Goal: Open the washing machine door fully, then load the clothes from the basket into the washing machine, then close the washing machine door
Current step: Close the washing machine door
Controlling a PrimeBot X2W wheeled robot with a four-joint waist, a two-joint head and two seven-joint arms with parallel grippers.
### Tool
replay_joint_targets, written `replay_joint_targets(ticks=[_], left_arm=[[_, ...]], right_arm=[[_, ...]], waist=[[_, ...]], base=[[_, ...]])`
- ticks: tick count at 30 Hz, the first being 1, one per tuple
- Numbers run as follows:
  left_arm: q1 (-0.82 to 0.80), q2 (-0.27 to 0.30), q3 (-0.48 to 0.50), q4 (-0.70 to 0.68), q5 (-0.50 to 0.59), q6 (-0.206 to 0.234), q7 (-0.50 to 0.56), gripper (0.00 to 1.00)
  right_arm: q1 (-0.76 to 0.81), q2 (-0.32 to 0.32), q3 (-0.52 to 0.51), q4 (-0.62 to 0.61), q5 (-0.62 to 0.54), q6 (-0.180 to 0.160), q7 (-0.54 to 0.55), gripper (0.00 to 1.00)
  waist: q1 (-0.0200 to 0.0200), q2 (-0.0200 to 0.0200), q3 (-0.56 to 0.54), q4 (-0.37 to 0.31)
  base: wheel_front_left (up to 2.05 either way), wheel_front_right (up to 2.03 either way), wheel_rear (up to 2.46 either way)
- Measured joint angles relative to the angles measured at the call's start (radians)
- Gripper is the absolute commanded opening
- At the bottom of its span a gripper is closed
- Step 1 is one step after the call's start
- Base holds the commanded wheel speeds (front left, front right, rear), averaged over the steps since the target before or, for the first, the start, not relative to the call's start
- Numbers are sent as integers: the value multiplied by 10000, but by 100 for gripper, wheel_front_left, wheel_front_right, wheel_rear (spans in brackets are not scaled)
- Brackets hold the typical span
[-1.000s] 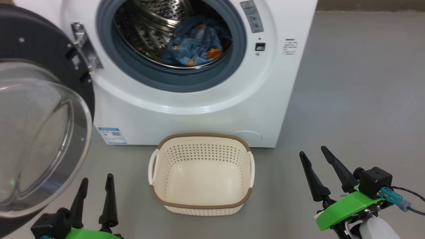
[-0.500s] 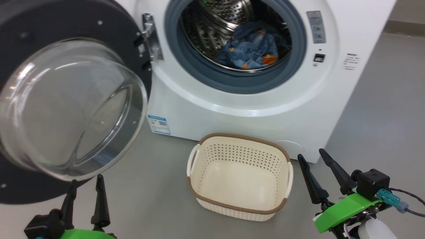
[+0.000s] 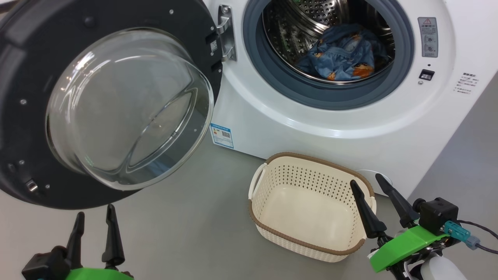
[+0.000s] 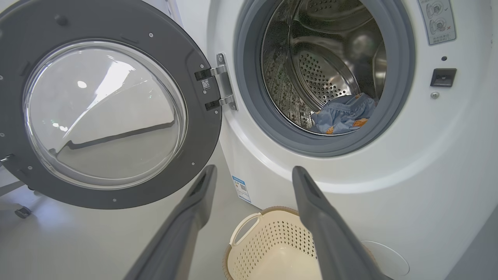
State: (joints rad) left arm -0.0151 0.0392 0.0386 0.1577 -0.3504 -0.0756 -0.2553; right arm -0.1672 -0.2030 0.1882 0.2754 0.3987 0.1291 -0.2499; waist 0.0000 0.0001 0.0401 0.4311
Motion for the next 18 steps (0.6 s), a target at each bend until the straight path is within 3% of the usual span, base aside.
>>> replay_joint_targets(ticks=[18], left_arm=[[-11, -12, 192, 46, 104, 50, 0, 100]], right_arm=[[0, 2, 12, 38, 4, 0, 0, 100]], waist=[[0, 0, -141, 111]], base=[[0, 0, 0]])
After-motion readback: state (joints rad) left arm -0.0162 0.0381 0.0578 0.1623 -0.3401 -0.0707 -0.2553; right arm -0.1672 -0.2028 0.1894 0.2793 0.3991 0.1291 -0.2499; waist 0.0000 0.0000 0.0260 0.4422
